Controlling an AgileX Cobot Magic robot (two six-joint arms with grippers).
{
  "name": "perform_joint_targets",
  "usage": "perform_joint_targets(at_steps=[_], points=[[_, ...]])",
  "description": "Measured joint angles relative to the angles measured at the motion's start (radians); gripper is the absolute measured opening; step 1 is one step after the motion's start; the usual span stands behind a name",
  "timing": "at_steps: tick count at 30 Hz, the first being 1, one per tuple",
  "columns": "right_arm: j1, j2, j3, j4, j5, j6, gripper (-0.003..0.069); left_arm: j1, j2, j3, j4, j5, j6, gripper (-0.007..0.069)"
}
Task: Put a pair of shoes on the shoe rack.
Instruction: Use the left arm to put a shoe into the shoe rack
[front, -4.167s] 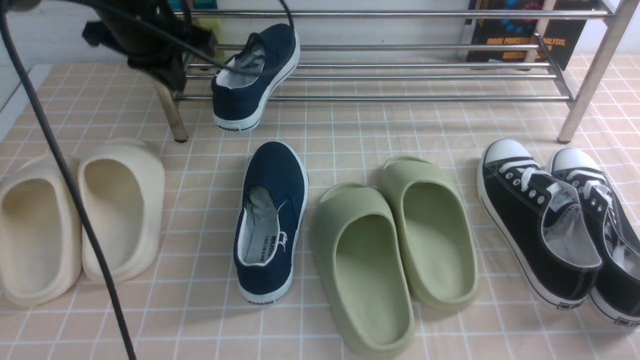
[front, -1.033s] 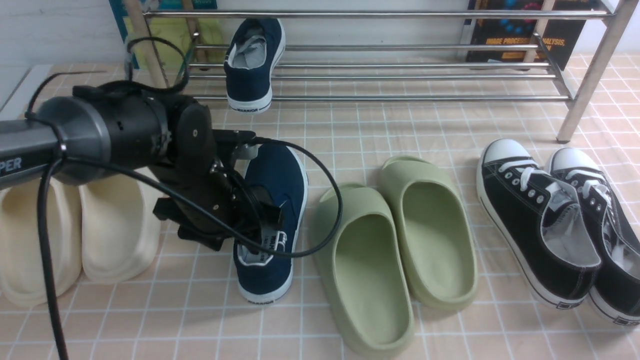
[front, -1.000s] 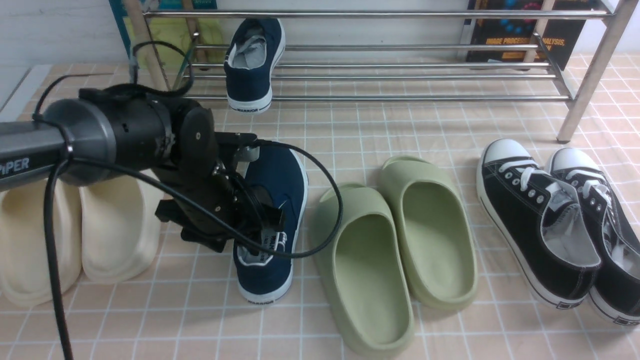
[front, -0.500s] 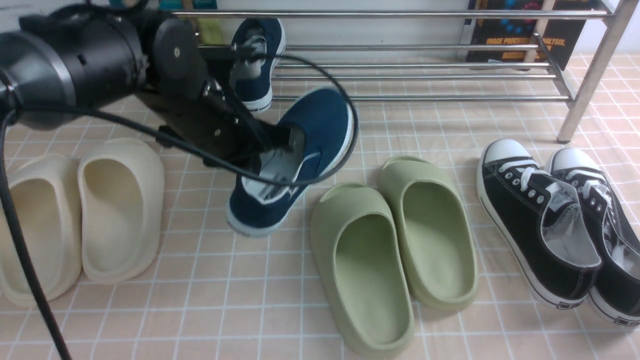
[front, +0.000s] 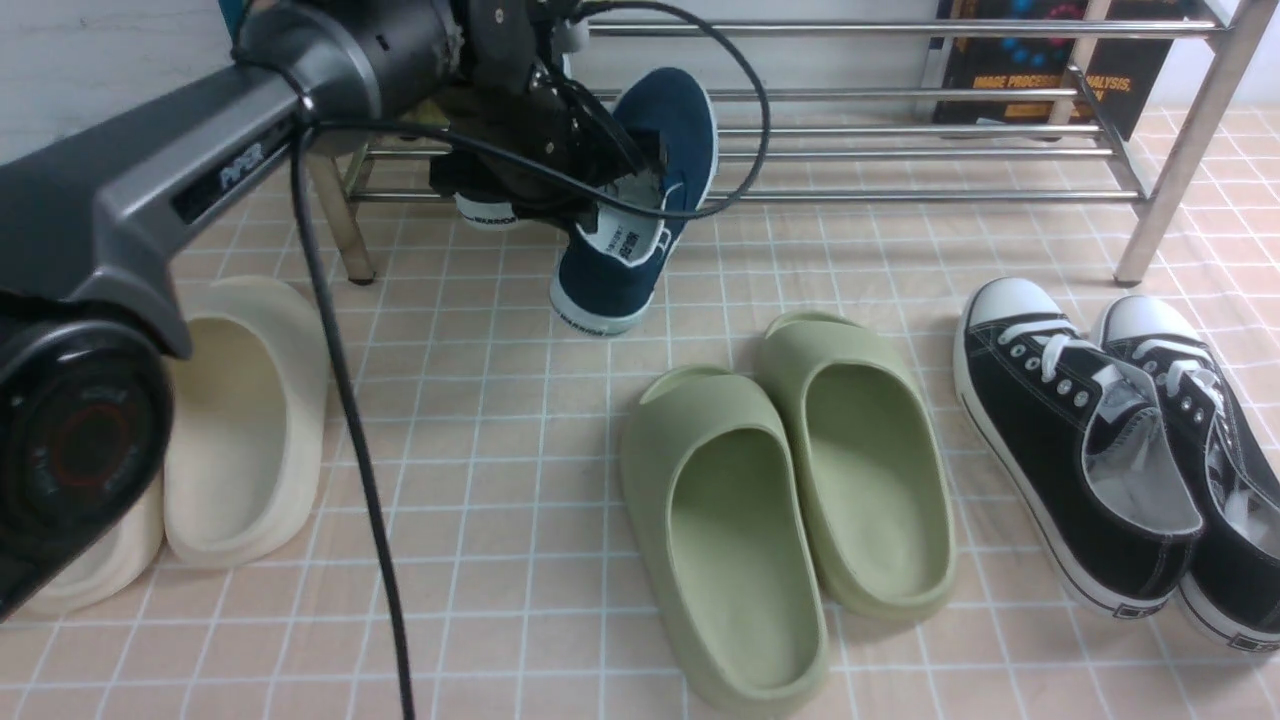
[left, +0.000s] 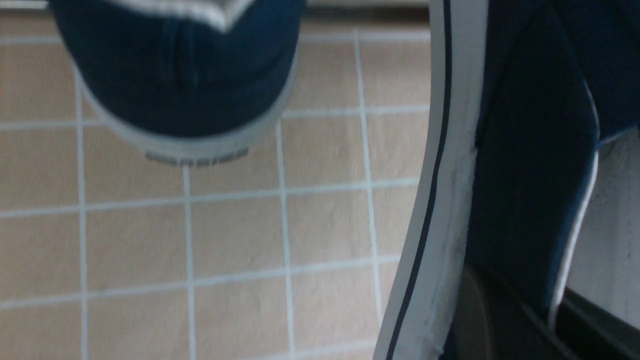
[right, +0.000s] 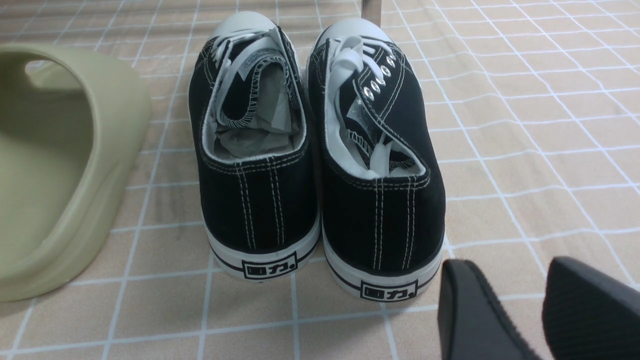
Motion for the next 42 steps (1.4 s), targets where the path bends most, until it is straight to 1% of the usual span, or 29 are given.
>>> perform_joint_targets(at_steps=[6,9,11,12,16,17,18,19,20,21,23,24,27,30,31,32,34,36,37,39,42], points=[[0.0,0.0,0.0,0.0,0.0,0.0,0.0237,0.037,0.092,-0.139,0.045,-0.062,-0.08,0.0034],[0.0,0.0,0.0,0.0,0.0,0.0,0.0237,0.05,0.118,-0.149,0.063,-0.093,-0.093,0.0045],[0.0,0.0,0.0,0.0,0.0,0.0,0.0237,0.05,0.126,-0.15,0.066,-0.117,-0.093,0.0069],[0.0,0.0,0.0,0.0,0.0,0.0,0.0237,0.05,0.131,-0.15,0.068,-0.129,-0.093,0.0083],[0.0,0.0,0.0,0.0,0.0,0.0,0.0237,0.05,0.13,-0.155,0.1,-0.163,-0.078,0.0183],[0.0,0.0,0.0,0.0,0.0,0.0,0.0237,0.05,0.118,-0.157,0.121,-0.159,-0.071,0.024],[0.0,0.0,0.0,0.0,0.0,0.0,0.0237,0.05,0.109,-0.158,0.13,-0.147,-0.067,0.0274],[0.0,0.0,0.0,0.0,0.0,0.0,0.0237,0.05,0.097,-0.16,0.134,-0.131,-0.067,0.0287],[0.0,0.0,0.0,0.0,0.0,0.0,0.0237,0.05,0.08,-0.162,0.141,-0.103,-0.064,0.0325],[0.0,0.0,0.0,0.0,0.0,0.0,0.0237,0.05,0.059,-0.164,0.144,-0.069,-0.06,0.0345],[0.0,0.0,0.0,0.0,0.0,0.0,0.0237,0.05,0.025,-0.167,0.149,-0.023,-0.043,0.036],[0.0,0.0,0.0,0.0,0.0,0.0,0.0237,0.05,-0.006,-0.17,0.151,0.039,-0.004,0.0366],[0.0,0.0,0.0,0.0,0.0,0.0,0.0237,0.05,-0.071,-0.177,0.156,0.211,0.116,0.0351],[0.0,0.0,0.0,0.0,0.0,0.0,0.0237,0.05,-0.085,-0.178,0.154,0.363,0.194,0.0294],[0.0,0.0,0.0,0.0,0.0,0.0,0.0237,0.05,-0.084,-0.169,0.152,0.389,0.214,0.0267],[0.0,0.0,0.0,0.0,0.0,0.0,0.0237,0.05,-0.083,-0.166,0.152,0.393,0.217,0.0267],[0.0,0.0,0.0,0.0,0.0,0.0,0.0237,0.05,-0.07,-0.125,0.131,0.408,0.249,0.0186],[0.0,0.0,0.0,0.0,0.0,0.0,0.0237,0.05,-0.049,-0.081,0.091,0.398,0.27,0.0125],[0.0,0.0,0.0,0.0,0.0,0.0,0.0237,0.05,-0.046,-0.072,0.08,0.392,0.273,0.0113],[0.0,0.0,0.0,0.0,0.0,0.0,0.0237,0.05,-0.004,-0.029,0.011,0.327,0.29,0.0048],[0.0,0.0,0.0,0.0,0.0,0.0,0.0237,0.05,0.041,-0.017,-0.035,0.255,0.296,0.0015]])
